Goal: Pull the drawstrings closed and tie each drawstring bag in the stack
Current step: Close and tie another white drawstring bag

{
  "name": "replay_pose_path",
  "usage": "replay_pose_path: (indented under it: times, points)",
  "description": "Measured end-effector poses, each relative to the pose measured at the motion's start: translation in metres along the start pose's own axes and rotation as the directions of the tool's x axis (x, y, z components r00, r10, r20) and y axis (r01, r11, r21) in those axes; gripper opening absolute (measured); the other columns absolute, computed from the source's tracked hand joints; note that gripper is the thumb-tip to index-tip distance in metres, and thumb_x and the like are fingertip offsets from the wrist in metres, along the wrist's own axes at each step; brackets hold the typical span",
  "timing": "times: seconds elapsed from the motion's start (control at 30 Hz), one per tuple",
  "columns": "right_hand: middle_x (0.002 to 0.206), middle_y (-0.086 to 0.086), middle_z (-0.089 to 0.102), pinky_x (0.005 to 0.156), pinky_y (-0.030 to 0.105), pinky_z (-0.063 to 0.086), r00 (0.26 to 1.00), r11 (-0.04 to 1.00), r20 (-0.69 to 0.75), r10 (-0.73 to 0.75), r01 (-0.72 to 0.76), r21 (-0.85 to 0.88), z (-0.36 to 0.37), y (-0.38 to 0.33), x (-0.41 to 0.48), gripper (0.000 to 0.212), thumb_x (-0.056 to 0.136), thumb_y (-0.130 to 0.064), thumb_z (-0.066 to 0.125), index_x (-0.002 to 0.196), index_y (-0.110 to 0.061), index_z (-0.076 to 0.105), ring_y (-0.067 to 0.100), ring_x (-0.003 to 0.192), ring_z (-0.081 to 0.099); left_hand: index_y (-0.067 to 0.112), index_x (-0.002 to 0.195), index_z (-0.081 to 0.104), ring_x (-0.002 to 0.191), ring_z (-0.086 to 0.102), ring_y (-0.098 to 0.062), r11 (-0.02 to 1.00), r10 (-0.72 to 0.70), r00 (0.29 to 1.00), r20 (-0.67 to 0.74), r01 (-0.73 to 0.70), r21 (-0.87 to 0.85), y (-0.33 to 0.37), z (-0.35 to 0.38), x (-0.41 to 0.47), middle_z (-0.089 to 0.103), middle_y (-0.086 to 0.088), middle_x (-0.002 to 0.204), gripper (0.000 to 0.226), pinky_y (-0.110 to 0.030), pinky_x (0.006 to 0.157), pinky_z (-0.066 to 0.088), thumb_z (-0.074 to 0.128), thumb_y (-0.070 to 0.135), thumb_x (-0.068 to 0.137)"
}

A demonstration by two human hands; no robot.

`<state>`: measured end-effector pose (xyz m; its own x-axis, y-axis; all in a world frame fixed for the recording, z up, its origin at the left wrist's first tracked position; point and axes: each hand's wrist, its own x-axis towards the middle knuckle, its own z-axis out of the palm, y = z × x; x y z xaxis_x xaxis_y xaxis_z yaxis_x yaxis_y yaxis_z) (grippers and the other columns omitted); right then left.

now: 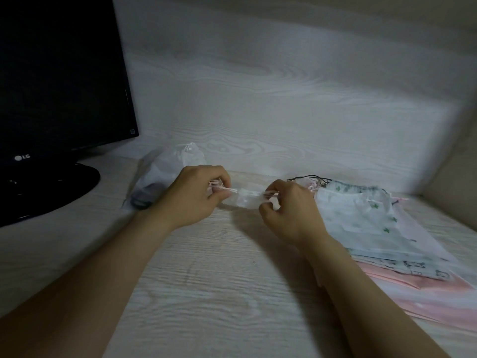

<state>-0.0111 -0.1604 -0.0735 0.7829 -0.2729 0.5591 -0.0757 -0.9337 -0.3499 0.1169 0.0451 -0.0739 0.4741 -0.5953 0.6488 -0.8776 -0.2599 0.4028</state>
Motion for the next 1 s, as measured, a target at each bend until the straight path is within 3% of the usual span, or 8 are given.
replay_pose_path:
  times: [0.1,0.23,0.33,0.4,0.53,0.63,0.77,1.0]
  points:
    - [0.074,-0.004,0.07,0.064,0.033,0.053,0.999,0.998,-0.005,0.047,-0.047,-0.042,-0.003,0.001,0.0,0.018,0.081,-0.022,0.06,0.092,-0.022,0.074,0.02,0.074,0.065,0.024,0.094,0.076,0.077,0.061,-0.004,0.999,0.028,0.999,-0.036,-0.026,0.046,-0.004,0.003,0.0,0.064,0.014,0.084,0.009,-0.012,0.072,0.043,0.081,0.017,0.092]
    - [0.072,-0.006,0.073,0.068,0.034,0.055,0.999,0.998,0.032,-0.033,0.035,-0.053,0.001,-0.001,-0.001,0.009,0.09,-0.03,0.065,0.098,-0.029,0.07,0.018,0.073,0.068,0.02,0.099,0.078,0.084,0.06,-0.008,0.995,0.031,0.994,-0.101,-0.022,0.094,-0.006,0.007,0.001,0.053,0.012,0.099,0.004,-0.019,0.078,0.049,0.078,0.02,0.095]
    - [0.069,-0.007,0.071,0.068,0.036,0.056,0.992,0.993,0.06,-0.108,0.111,-0.041,0.003,-0.002,0.0,0.01,0.093,-0.032,0.063,0.102,-0.032,0.069,0.018,0.073,0.067,0.02,0.099,0.078,0.083,0.055,-0.013,0.982,0.05,0.995,-0.089,-0.033,0.184,-0.007,0.007,-0.001,0.045,0.012,0.094,0.004,-0.031,0.079,0.052,0.077,0.02,0.096]
    - [0.062,-0.008,0.064,0.068,0.037,0.054,0.983,0.986,0.104,-0.15,0.156,-0.053,0.002,-0.005,-0.001,0.022,0.092,-0.028,0.059,0.112,-0.034,0.067,0.02,0.07,0.063,0.022,0.099,0.08,0.086,0.053,-0.019,0.955,0.087,0.988,-0.125,-0.047,0.293,-0.006,0.005,-0.001,0.051,0.013,0.087,0.009,-0.043,0.082,0.05,0.075,0.017,0.095]
    - [0.053,-0.014,0.039,0.065,0.038,0.044,0.954,0.971,0.184,-0.237,0.24,0.005,0.007,-0.012,-0.004,0.042,0.093,-0.019,0.051,0.131,-0.034,0.059,0.019,0.066,0.044,0.026,0.097,0.08,0.087,0.055,-0.022,0.895,0.118,0.975,-0.187,-0.023,0.446,0.005,0.003,-0.001,0.069,0.009,0.077,0.01,-0.04,0.085,0.035,0.073,0.02,0.093]
    - [0.062,-0.012,0.041,0.069,0.043,0.048,0.95,0.971,0.204,-0.237,0.24,0.012,0.01,-0.016,-0.006,0.042,0.097,-0.021,0.047,0.137,-0.035,0.052,0.029,0.075,0.055,0.026,0.104,0.077,0.073,0.064,-0.022,0.924,0.036,0.984,-0.176,0.034,0.38,0.012,0.004,-0.004,0.073,0.006,0.076,0.012,-0.038,0.079,0.05,0.066,0.023,0.099]
    - [0.079,-0.007,0.059,0.083,0.045,0.053,0.932,0.975,0.29,-0.218,0.222,0.022,0.009,-0.022,-0.01,0.039,0.1,-0.025,0.047,0.137,-0.035,0.055,0.031,0.096,0.064,0.028,0.105,0.076,0.073,0.067,-0.013,0.969,-0.003,0.984,-0.178,0.047,0.242,0.017,0.008,-0.004,0.075,0.012,0.086,0.012,-0.034,0.069,0.057,0.068,0.023,0.098]
    - [0.113,-0.003,0.075,0.086,0.042,0.054,0.912,0.979,0.373,-0.169,0.198,-0.04,0.013,-0.03,-0.013,0.044,0.093,-0.037,0.039,0.128,-0.038,0.066,0.031,0.106,0.065,0.031,0.099,0.082,0.086,0.071,0.002,0.995,-0.093,0.992,-0.081,0.094,0.017,0.025,0.018,-0.004,0.077,0.019,0.089,0.018,-0.028,0.081,0.061,0.071,0.019,0.09]
